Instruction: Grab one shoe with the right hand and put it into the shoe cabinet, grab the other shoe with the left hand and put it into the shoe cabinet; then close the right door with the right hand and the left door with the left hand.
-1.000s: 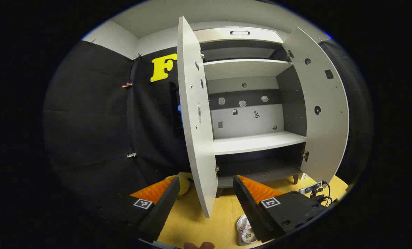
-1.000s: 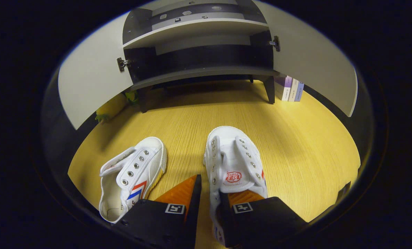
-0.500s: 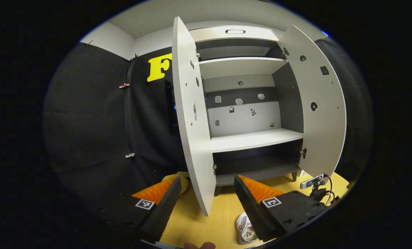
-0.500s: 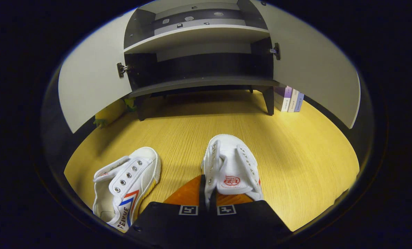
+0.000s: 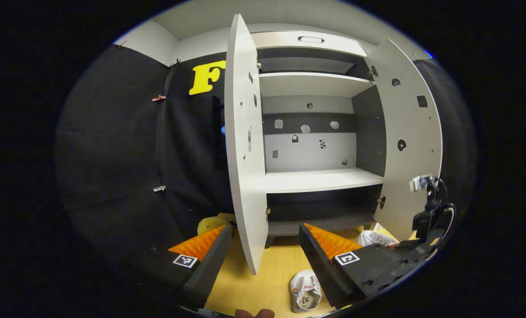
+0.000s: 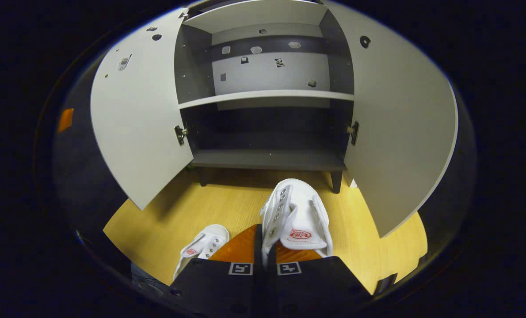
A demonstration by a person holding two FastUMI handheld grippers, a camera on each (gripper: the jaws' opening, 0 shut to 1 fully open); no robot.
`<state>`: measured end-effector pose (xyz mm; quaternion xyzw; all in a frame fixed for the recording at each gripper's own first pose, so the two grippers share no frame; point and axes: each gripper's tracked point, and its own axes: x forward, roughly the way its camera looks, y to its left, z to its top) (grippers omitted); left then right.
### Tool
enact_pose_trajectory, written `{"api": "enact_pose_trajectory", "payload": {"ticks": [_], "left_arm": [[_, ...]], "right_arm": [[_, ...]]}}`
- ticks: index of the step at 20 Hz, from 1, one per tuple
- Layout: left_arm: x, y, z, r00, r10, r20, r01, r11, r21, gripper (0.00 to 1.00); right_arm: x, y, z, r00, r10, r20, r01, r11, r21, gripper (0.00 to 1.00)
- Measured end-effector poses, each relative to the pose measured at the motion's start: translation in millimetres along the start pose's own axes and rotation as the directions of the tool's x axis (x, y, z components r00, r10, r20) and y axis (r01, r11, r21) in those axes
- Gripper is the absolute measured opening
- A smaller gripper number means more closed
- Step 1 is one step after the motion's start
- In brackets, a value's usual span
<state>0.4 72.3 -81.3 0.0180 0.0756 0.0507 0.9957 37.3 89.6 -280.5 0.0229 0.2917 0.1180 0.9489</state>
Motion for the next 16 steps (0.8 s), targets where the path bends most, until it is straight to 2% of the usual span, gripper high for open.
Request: {"api": "enact_pose_trajectory", "payload": {"ticks": [4,7,12,16], "left_arm": [[1,1,8,1.0,-0.007,0.026,0.006,1.0,0.009,0.96],[3,-2,8,0.999,-0.025,0.026,0.025,1.0,-0.006,0.96],[8,-7,12,0.998,-0.042,0.043,0.044,0.999,-0.026,0.96],[15,-9,13,0.998,-0.038,0.047,0.04,0.999,-0.034,0.96]], "right_arm": [[-17,16,93,0.998,0.026,0.06,-0.027,1.0,0.012,0.05],[-12,20,156,0.995,0.033,0.092,-0.032,0.999,-0.006,0.05],[35,6,251,0.992,0.016,0.128,-0.011,0.999,-0.033,0.05],[93,-19,299,0.992,-0.047,0.121,0.058,0.995,-0.085,0.05]]}}
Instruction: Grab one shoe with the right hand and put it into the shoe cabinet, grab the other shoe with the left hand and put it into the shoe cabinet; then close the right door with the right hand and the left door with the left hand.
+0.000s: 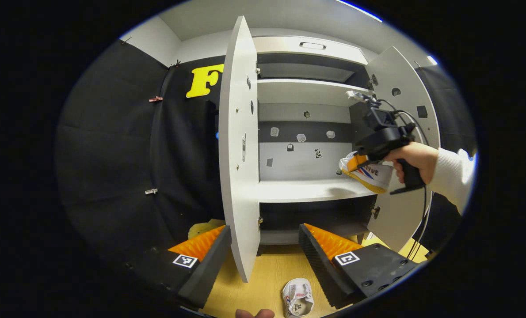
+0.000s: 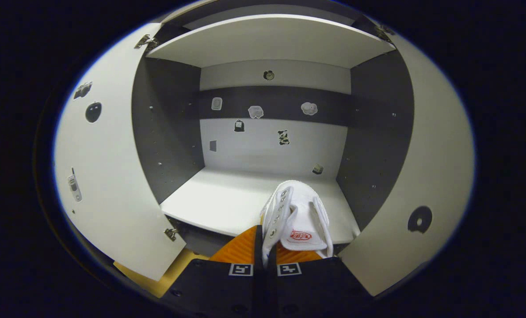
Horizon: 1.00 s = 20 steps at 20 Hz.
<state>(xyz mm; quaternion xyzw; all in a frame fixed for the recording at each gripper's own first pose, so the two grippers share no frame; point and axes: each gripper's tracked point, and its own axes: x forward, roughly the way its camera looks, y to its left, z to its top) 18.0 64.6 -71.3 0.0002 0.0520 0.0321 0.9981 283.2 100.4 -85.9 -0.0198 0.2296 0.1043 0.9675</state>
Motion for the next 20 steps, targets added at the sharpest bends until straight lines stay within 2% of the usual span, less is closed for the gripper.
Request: {"api": "enact_pose_trajectory", "payload": {"ticks": [6,11,16,20], "left_arm": [[6,-2,-2,1.0,0.026,-0.007,-0.026,0.999,-0.022,0.96],[10,-2,-6,0.998,0.052,-0.02,-0.053,0.998,-0.023,0.96],[18,-8,-9,0.997,0.066,-0.031,-0.067,0.997,-0.023,0.96],[20,-11,-9,0.997,0.072,-0.026,-0.073,0.997,-0.036,0.96]], "right_arm": [[104,-28,7,0.994,-0.073,-0.077,0.067,0.994,-0.086,0.05],[159,-39,-2,0.986,-0.114,-0.124,0.095,0.985,-0.145,0.05],[183,-43,-18,0.974,-0.146,-0.17,0.118,0.979,-0.166,0.06],[182,-43,-20,0.969,-0.18,-0.17,0.141,0.965,-0.22,0.16]]}}
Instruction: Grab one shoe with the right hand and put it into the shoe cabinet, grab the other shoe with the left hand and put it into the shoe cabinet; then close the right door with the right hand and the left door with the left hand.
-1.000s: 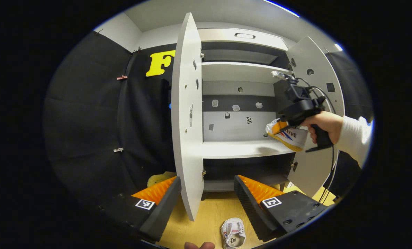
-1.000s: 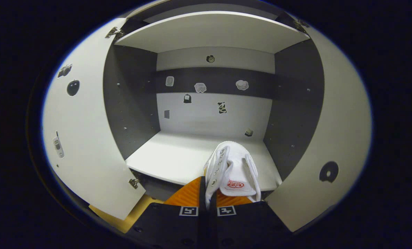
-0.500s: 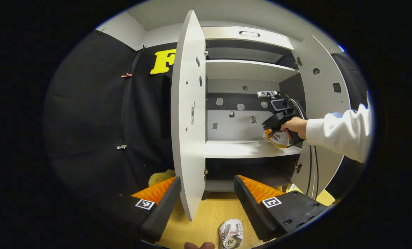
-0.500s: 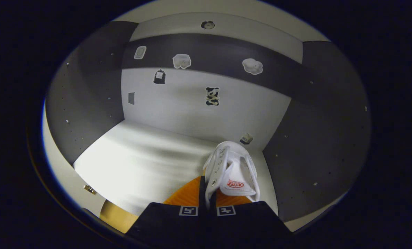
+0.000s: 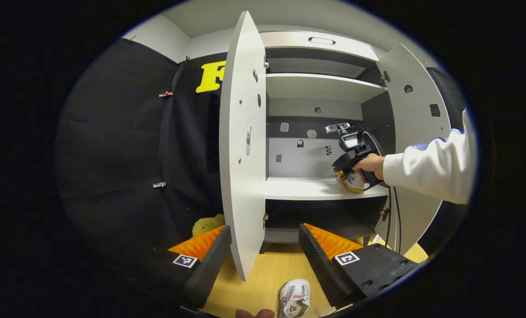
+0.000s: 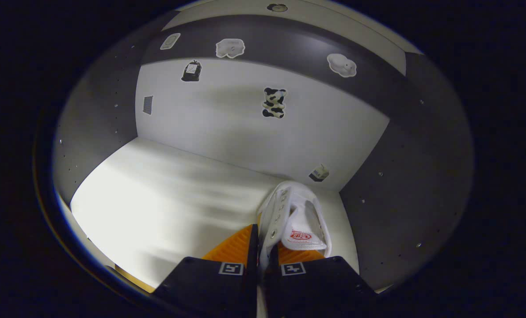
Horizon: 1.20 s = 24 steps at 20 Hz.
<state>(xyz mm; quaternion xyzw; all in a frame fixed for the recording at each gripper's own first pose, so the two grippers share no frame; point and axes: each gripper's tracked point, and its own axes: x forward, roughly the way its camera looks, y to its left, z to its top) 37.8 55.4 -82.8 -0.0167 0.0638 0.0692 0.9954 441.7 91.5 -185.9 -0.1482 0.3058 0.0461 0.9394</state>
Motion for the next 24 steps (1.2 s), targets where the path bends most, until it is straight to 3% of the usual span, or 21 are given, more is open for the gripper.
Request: {"api": "enact_pose_trajectory", "payload": {"ticks": [4,5,6,7,9,12,16,20,24], "left_arm": [[0,-6,3,1.0,-0.011,0.014,0.011,1.0,0.003,0.96],[-1,-7,4,1.0,-0.015,0.018,0.014,1.0,0.004,0.96],[-3,-8,5,1.0,-0.018,0.02,0.018,1.0,0.004,0.96],[-4,-9,6,1.0,-0.021,0.023,0.021,1.0,0.004,0.96],[-8,-9,9,0.999,-0.024,0.03,0.024,1.0,0.002,0.96],[-14,-9,14,0.999,-0.033,0.043,0.033,0.999,-0.007,0.96],[-22,-6,19,0.998,-0.035,0.051,0.035,0.999,-0.006,0.97],[-27,-6,18,0.997,-0.044,0.065,0.044,0.999,0.01,0.97],[-28,-10,1,0.996,-0.072,0.059,0.071,0.997,0.018,0.97]], "right_arm": [[-19,13,0,0.999,0.048,-0.002,-0.048,0.999,0.027,0.54],[-27,14,2,0.998,0.055,0.007,-0.055,0.998,0.043,0.73],[-34,15,4,0.998,0.06,0.021,-0.061,0.997,0.055,0.76],[-44,17,5,0.997,0.071,0.037,-0.073,0.995,0.068,0.87],[-63,18,10,0.993,0.081,0.086,-0.089,0.991,0.102,0.99],[-105,14,29,0.973,0.07,0.221,-0.105,0.983,0.15,0.98],[-186,9,43,0.915,0.053,0.399,-0.145,0.969,0.202,0.98],[-275,-1,29,0.858,0.024,0.513,-0.182,0.949,0.259,0.98],[-350,-11,3,0.811,-0.009,0.586,-0.165,0.956,0.242,0.98]]}}
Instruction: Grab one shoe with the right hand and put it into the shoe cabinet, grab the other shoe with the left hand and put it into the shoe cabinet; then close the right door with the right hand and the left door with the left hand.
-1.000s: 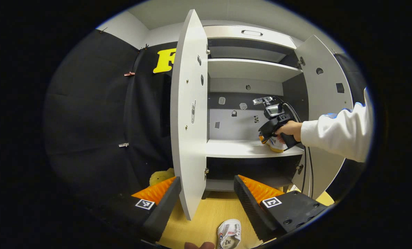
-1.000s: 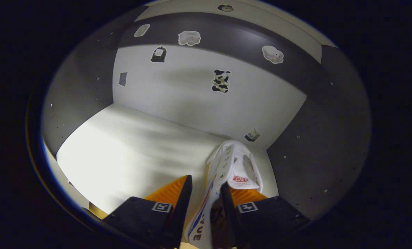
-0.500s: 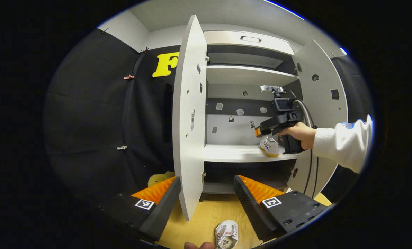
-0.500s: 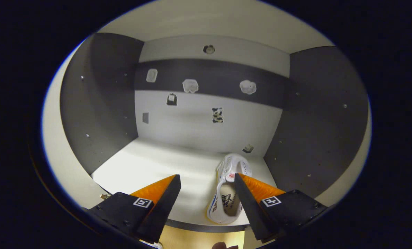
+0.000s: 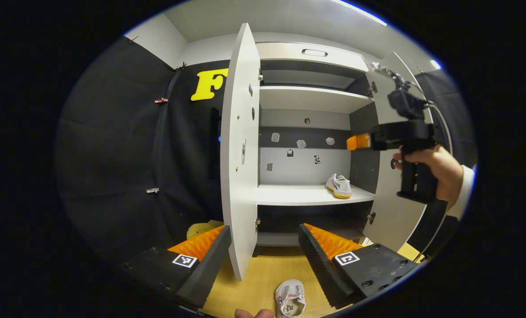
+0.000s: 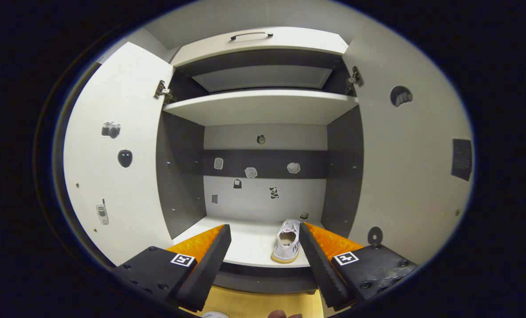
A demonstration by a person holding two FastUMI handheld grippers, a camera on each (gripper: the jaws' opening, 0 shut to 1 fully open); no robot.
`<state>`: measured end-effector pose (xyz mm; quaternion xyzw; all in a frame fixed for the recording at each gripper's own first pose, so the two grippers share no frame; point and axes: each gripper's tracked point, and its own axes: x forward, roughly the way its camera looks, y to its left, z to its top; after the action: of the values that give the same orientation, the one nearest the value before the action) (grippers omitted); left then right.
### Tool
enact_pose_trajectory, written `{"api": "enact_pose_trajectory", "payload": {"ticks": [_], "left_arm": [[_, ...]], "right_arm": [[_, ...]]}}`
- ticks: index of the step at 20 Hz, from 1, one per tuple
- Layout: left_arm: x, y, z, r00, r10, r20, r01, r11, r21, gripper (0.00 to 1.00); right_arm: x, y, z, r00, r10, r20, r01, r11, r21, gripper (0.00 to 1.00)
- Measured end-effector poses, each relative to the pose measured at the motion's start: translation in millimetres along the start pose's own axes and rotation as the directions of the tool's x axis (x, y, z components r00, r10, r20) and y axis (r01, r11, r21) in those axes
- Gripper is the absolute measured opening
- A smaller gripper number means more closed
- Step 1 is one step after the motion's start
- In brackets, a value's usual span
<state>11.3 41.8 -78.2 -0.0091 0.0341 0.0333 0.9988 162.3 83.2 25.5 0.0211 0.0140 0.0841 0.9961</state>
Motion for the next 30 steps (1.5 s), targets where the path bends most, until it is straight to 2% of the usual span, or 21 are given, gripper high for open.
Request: {"api": "enact_pose_trajectory", "payload": {"ticks": [3,7,11,17,19,20,25,26,28,30], "left_arm": [[-1,-8,-32,0.999,-0.019,-0.036,0.02,0.999,0.028,0.96],[-1,-30,-97,0.985,-0.111,-0.134,0.114,0.993,0.018,0.97],[1,-45,-189,0.931,-0.153,-0.33,0.183,0.981,0.063,0.97],[1,-63,-293,0.845,-0.193,-0.5,0.258,0.964,0.064,0.93],[14,-58,-318,0.831,-0.172,-0.528,0.246,0.967,0.072,0.87],[19,-57,-326,0.827,-0.167,-0.537,0.241,0.968,0.071,0.8],[52,-59,-364,0.816,-0.16,-0.555,0.255,0.962,0.099,0.69],[58,-60,-367,0.815,-0.159,-0.557,0.256,0.962,0.099,0.58],[70,-70,-366,0.819,-0.173,-0.548,0.263,0.961,0.09,0.44],[79,-67,-369,0.825,-0.133,-0.55,0.233,0.966,0.116,0.39]], "right_arm": [[-51,-7,11,0.999,-0.008,0.048,0.008,1.0,-0.009,0.98],[-95,-16,23,0.998,0.006,0.069,-0.006,1.0,-0.002,0.98],[-115,-31,33,0.997,0.004,0.082,-0.005,1.0,0.007,0.98],[-126,-59,38,0.997,-0.016,0.078,0.015,1.0,0.016,0.97],[-130,-70,39,0.996,-0.031,0.078,0.031,1.0,0.002,0.97],[-132,-77,38,0.996,-0.043,0.074,0.043,0.999,-0.003,0.97],[-142,-111,41,0.993,-0.101,0.069,0.101,0.995,0.007,0.98],[-143,-117,41,0.991,-0.114,0.071,0.115,0.993,-0.002,0.97],[-147,-129,40,0.988,-0.139,0.07,0.14,0.99,-0.018,0.98],[-149,-140,39,0.985,-0.159,0.067,0.162,0.986,-0.028,0.98]]}}
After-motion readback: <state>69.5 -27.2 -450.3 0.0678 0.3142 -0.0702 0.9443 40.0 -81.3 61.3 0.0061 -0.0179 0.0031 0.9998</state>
